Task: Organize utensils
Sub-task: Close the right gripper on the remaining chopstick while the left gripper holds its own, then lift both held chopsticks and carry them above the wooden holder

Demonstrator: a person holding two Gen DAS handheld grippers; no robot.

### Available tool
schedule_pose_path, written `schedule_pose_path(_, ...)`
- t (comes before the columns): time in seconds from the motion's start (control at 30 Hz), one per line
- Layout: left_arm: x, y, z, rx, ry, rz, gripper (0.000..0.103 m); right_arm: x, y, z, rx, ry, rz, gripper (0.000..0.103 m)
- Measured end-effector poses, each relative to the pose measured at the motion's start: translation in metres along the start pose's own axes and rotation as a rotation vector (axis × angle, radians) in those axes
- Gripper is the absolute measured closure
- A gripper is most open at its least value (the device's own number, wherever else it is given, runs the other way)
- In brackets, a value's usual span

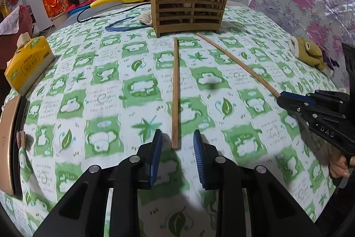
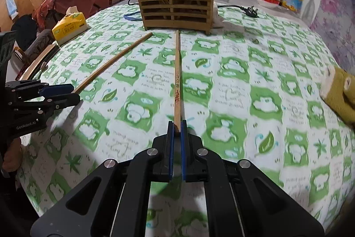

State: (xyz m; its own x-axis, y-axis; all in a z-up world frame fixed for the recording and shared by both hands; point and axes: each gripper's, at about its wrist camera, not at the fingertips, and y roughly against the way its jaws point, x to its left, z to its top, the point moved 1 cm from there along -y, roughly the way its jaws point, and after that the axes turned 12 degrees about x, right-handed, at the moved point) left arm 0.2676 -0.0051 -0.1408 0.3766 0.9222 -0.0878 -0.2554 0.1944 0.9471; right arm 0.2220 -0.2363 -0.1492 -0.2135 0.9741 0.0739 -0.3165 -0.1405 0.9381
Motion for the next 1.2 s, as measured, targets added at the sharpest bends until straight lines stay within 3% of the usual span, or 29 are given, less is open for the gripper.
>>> schedule_pose_path(0.17,-0.008,0.000,-0.003,-0.001,-0.023,0.048,0.074,0.001,0.002,-0.005,0.005,0.004,-0.003,0.092)
schedule_pose_path(0.3,-0.006,0.000,-0.003,-0.002,-0.014,0.038,0.074,0.001,0.001,-0.005,0.008,0.007,-0.007,0.092)
schedule_pose_path(0.37,-0.005,0.001,-0.003,-0.005,-0.012,0.025,0.085,0.002,0.001,-0.005,0.007,0.004,-0.001,0.096)
schedule_pose_path(0.4,-0.005,0.001,-0.003,-0.005,-0.015,0.015,0.095,0.001,0.001,-0.005,0.006,0.001,0.005,0.096)
schedule_pose_path(0.57,-0.007,0.005,-0.005,-0.023,-0.020,-0.004,0.097,-0.002,0.004,-0.005,-0.010,-0.005,0.022,0.097)
schedule_pose_path(0.9,-0.014,0.044,0.001,-0.140,0.001,-0.005,0.097,-0.004,0.036,-0.011,-0.146,-0.024,-0.031,0.096)
schedule_pose_path(1.2,-0.017,0.102,0.044,-0.263,0.025,-0.006,0.097,-0.008,0.102,0.019,-0.325,-0.038,-0.044,0.096)
